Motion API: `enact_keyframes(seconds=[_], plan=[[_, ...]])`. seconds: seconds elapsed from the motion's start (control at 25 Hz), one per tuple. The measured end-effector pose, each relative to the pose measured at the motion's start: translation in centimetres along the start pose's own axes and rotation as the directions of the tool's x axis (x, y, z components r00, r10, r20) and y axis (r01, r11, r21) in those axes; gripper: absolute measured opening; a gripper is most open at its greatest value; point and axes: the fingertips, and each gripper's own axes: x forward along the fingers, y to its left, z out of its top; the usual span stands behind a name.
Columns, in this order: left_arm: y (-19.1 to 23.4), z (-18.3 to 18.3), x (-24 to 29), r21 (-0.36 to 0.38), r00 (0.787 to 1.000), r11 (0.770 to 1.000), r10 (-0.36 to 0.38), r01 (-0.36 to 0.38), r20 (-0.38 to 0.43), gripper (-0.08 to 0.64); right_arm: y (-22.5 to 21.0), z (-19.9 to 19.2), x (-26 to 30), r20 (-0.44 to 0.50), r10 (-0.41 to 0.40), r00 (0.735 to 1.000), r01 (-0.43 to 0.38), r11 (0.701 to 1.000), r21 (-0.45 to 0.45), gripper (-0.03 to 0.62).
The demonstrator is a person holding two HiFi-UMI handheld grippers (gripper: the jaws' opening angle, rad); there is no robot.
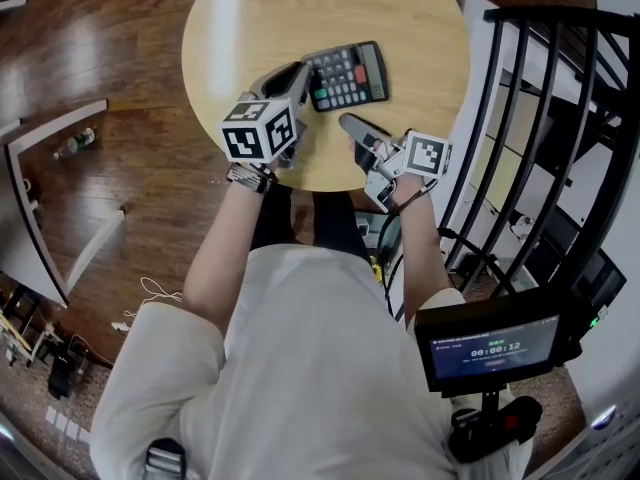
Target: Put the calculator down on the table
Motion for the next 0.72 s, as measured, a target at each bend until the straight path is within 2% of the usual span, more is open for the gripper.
enact_keyframes(seconds=[0.16,0.24,0.28,0.36,0.48,0.6,0.72], plan=[[-1.1,0.7,-0.5,0.125,1.000,0.992,0.030,-0.031,0.010,0.040,0.7,0.9,-0.7,0.049,-0.074,0.996,0.079,0.991,-0.105,0.081],[-1.4,1.3,-0.8,0.193,0.998,0.980,0.054,-0.059,0.027,0.040,0.5,1.7,-1.2,0.074,-0.164,0.984,0.176,0.961,-0.214,0.055],[-1.5,1.7,-0.9,0.231,0.997,0.971,0.061,-0.069,0.040,0.036,0.5,2.2,-1.5,0.098,-0.213,0.972,0.232,0.933,-0.276,0.040],[-2.3,2.5,-1.3,0.322,0.996,0.943,0.059,-0.078,0.069,-0.003,1.3,3.1,-2.0,0.166,-0.302,0.939,0.344,0.845,-0.409,0.008],[-4.4,3.5,-2.4,0.459,0.995,0.886,0.022,-0.066,0.102,-0.003,4.4,3.9,-2.8,0.275,-0.367,0.889,0.457,0.653,-0.604,0.006],[-6.7,4.2,-3.7,0.528,0.993,0.848,-0.020,-0.045,0.117,-0.003,8.2,4.4,-3.6,0.382,-0.357,0.852,0.519,0.484,-0.705,0.006],[-9.5,5.5,-5.5,0.605,0.986,0.796,-0.075,-0.033,0.151,-0.003,12.2,4.9,-4.8,0.491,-0.309,0.814,0.576,0.332,-0.746,0.006]])
